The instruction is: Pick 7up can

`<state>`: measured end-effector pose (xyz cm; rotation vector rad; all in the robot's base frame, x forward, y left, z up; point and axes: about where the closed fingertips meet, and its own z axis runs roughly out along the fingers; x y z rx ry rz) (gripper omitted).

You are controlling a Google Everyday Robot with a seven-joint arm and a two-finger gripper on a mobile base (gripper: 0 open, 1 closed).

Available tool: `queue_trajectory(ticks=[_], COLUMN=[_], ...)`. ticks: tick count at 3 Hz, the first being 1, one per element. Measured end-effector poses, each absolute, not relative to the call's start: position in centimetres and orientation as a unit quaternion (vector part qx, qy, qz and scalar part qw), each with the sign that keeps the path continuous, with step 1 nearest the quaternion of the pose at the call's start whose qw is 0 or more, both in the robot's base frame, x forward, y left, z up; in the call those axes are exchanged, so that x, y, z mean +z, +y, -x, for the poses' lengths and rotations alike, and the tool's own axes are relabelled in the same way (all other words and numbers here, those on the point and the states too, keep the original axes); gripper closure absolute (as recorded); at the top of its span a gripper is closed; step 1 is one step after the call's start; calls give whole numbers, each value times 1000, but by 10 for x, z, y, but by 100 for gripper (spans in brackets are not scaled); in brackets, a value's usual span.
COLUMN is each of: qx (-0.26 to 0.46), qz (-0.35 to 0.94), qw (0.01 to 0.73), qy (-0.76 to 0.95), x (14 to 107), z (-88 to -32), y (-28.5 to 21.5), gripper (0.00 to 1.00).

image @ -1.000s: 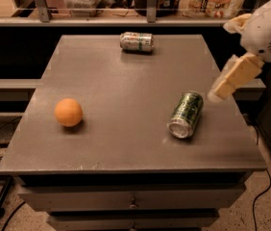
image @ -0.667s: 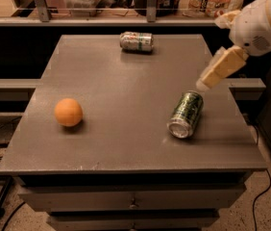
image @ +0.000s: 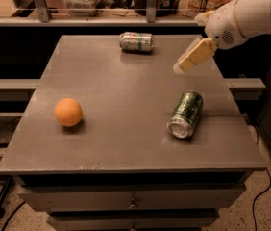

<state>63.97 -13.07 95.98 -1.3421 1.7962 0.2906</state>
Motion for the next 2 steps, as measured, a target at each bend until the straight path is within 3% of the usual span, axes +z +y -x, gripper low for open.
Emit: queue_trajectory(ticks=[1,2], qx=[149,149], qz=[527,527], qw=[451,451], qy=[705,705], x=[946,946], z=[-677,-677], y=[-112,-112], gripper=[0,0])
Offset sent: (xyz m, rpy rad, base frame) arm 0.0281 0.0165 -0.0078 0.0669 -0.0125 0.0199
